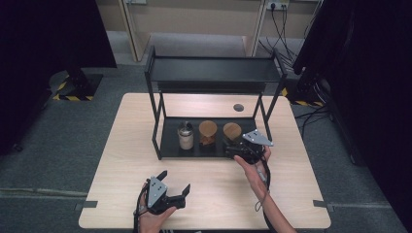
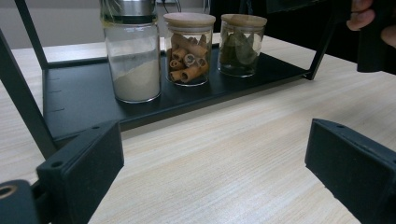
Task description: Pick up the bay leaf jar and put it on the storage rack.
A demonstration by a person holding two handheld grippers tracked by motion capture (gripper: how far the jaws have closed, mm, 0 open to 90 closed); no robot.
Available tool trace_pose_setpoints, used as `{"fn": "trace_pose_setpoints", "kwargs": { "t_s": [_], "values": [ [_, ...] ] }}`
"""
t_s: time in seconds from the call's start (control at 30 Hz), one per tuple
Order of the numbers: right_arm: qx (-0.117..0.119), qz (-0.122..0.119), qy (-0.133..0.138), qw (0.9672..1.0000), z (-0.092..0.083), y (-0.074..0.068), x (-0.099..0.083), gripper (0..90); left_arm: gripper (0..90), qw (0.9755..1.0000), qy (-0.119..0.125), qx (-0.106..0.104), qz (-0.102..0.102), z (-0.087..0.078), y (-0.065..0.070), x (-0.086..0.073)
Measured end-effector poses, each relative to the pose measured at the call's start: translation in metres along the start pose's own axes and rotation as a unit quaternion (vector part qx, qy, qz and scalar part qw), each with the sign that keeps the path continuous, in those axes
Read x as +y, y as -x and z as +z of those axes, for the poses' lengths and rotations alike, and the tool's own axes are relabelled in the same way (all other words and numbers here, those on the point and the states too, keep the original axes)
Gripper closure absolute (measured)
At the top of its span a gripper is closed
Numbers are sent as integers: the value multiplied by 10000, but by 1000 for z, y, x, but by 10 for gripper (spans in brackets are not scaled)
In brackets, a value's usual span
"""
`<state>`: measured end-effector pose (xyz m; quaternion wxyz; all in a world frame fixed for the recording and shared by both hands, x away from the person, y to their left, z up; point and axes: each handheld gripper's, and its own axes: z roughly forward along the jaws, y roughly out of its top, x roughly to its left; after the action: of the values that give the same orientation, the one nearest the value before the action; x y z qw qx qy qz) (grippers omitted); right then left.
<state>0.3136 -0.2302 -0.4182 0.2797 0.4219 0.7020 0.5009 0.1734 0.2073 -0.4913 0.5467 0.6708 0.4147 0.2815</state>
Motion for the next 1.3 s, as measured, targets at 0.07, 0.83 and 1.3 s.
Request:
{"fn": "trace_pose_setpoints", "kwargs": {
  "t_s": [0.07,0.83,1.3],
  "values": [
    [60,2,26,10000,-4,0,-1,38,36,10000,0,1,5,0,0,0],
    [541,-46,182,9984,-26,-7,-21,38,36,10000,4,-1,-2,0,0,0],
    [800,-96,241,9965,-38,-13,-32,38,36,10000,9,-2,-25,0,0,0]
  ]
}}
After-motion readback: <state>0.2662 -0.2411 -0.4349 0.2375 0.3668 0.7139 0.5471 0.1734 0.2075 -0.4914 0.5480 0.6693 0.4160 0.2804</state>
